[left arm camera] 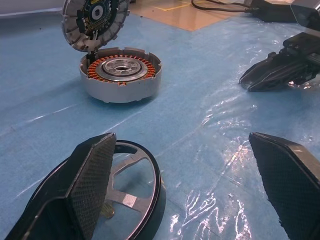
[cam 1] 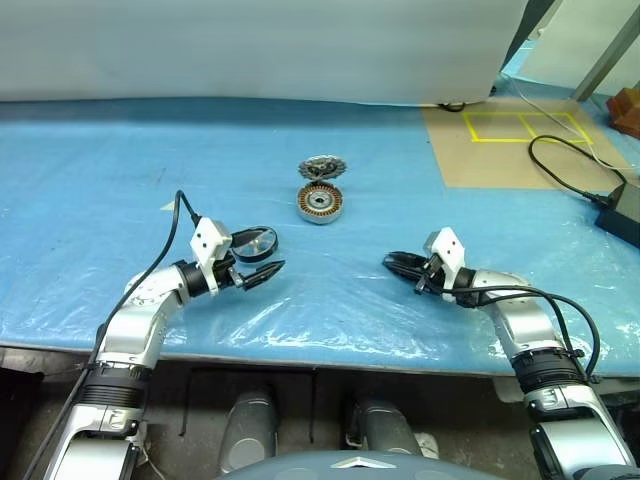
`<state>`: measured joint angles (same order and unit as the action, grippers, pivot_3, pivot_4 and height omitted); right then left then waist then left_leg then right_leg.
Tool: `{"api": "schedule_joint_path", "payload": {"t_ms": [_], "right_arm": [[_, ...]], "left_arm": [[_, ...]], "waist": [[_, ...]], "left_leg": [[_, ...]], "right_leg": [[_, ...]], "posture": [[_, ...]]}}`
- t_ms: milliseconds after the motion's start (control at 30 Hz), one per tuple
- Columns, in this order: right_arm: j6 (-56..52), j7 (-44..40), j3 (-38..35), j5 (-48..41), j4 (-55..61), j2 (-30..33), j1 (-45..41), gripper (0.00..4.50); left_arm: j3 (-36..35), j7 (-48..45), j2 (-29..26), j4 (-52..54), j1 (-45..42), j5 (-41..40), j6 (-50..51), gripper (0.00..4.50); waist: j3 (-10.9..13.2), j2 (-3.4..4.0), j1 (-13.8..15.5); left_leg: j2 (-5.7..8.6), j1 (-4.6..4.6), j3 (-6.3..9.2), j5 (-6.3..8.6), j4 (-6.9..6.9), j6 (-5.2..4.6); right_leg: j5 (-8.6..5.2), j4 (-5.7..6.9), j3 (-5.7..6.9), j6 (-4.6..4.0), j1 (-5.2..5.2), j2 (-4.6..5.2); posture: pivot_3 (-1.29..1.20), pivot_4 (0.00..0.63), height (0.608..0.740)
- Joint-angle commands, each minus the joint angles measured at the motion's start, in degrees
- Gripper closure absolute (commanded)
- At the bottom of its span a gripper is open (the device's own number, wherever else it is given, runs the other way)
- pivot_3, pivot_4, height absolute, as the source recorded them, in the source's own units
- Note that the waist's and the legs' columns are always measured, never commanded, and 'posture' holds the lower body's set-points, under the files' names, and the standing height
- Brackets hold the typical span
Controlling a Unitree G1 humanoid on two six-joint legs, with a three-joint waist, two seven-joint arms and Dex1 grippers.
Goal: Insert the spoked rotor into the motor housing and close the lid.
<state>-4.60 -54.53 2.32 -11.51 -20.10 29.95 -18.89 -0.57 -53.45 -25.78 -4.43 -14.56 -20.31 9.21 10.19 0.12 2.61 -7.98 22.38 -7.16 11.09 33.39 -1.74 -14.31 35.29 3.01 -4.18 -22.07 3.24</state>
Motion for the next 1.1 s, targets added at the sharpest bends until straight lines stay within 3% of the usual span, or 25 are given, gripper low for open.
{"api": "schedule_joint_path", "payload": {"t_ms": [33,633,1100], "right_arm": [[-0.6,0.4,-0.9,-1.0,1.8,-0.6,-1.2,3.94],[0.8,1.2,0.4,-0.9,-4.1,-9.1,-16.0,3.94],[-1.4,-1.3,-0.7,-1.9,2.8,-3.2,-7.9,3.94]], "left_arm": [[-0.5,0.1,-0.1,1.7,-0.7,-0.7,-0.2,0.00],[-1.0,1.1,0.2,3.8,0.1,-1.3,0.8,0.00],[-1.9,2.1,-0.5,6.3,3.2,-2.5,1.4,0.00]], "waist": [[0.0,0.00,0.0],[0.0,0.00,-0.1],[0.0,0.00,0.0]], "left_leg": [[0.00,0.00,0.00,0.00,0.00,0.00],[0.00,0.23,-0.01,0.00,-0.02,0.00],[-0.01,0.27,-0.01,0.00,-0.01,0.00]], "right_leg": [[0.00,0.00,0.00,0.00,0.00,0.00],[0.00,0.04,0.00,-0.01,-0.21,0.00],[0.00,0.08,0.01,-0.01,-0.26,0.00]], "posture": [[0.00,0.150,0.740],[0.00,0.150,0.740],[0.00,0.150,0.740]]}}
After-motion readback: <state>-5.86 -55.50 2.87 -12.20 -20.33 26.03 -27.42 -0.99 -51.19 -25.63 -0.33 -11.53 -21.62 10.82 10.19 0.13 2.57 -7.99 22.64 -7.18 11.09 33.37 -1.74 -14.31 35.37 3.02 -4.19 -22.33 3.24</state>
